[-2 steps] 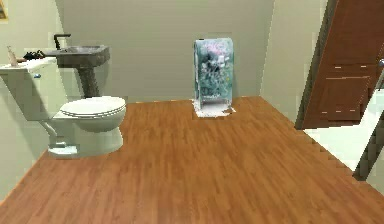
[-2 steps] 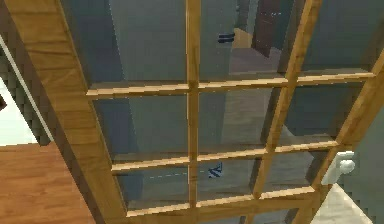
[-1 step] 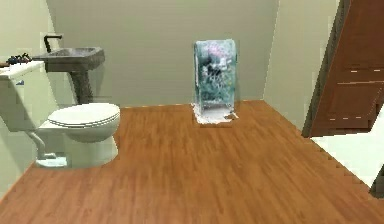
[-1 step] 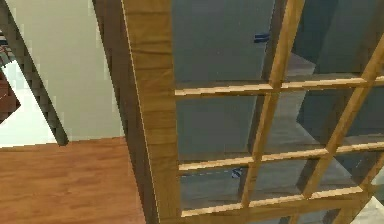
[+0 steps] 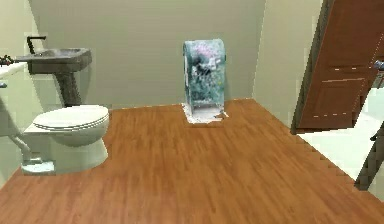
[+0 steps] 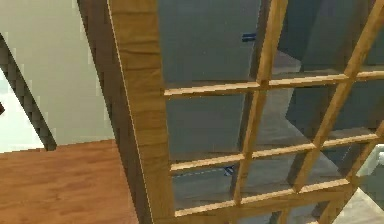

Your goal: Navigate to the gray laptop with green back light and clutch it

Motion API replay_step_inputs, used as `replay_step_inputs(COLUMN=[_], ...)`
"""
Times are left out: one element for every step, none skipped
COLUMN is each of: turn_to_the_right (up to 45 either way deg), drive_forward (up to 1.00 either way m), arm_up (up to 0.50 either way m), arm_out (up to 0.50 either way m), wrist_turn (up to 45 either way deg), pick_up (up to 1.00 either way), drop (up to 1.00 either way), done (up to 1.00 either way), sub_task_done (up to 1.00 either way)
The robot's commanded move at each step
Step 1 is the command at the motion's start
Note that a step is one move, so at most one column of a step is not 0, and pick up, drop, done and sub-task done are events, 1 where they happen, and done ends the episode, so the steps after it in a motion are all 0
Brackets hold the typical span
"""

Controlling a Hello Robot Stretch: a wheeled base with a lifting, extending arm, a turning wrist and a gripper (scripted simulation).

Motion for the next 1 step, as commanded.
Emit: replay_step_inputs(turn_to_the_right=[0.0], drive_forward=[0.25], arm_up=[0.0], arm_out=[0.0], wrist_turn=[0.0], pick_up=[0.0], drop=[0.0], done=[0.0], sub_task_done=[0.0])
